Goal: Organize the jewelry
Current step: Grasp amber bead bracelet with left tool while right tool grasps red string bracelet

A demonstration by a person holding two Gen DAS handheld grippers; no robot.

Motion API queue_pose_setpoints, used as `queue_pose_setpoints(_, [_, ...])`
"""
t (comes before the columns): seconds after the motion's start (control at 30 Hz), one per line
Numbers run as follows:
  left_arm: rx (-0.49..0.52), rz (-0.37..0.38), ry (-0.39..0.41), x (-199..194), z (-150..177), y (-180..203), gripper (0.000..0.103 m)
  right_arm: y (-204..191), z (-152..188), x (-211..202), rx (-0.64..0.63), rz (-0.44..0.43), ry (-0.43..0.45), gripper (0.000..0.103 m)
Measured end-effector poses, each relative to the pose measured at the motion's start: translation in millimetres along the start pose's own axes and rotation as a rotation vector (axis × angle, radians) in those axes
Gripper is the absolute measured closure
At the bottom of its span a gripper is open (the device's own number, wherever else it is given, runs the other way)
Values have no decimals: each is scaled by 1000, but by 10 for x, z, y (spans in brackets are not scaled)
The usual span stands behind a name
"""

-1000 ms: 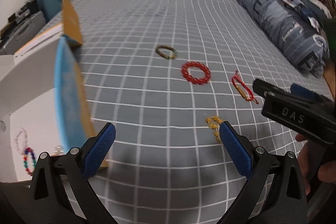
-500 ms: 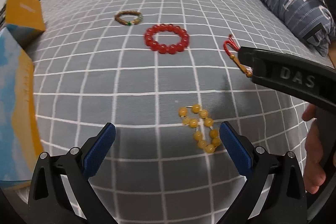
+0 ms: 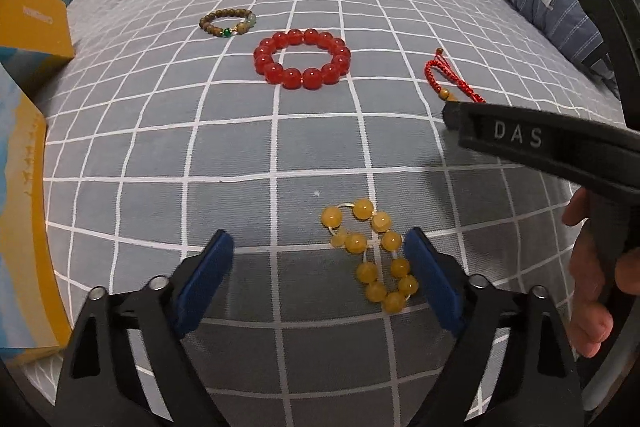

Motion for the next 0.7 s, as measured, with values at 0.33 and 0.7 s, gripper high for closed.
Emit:
queue_pose_setpoints(0.33, [25, 21, -16, -56, 19, -28, 84, 23, -8, -12, 21, -3, -3, 76])
queue_pose_setpoints(0.7, [19, 23, -2, -138, 19, -80, 94, 19, 1, -38, 38, 18, -3, 91])
Point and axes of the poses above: each gripper's, at about its wrist camera, not at the fingertips, and x roughly the way its jaws point, y to its right, z to its underside, the point moved 8 cm from there along x, roughly the way its jaws point, and after that the axes turned 9 degrees about -y, right-handed, at the moved point
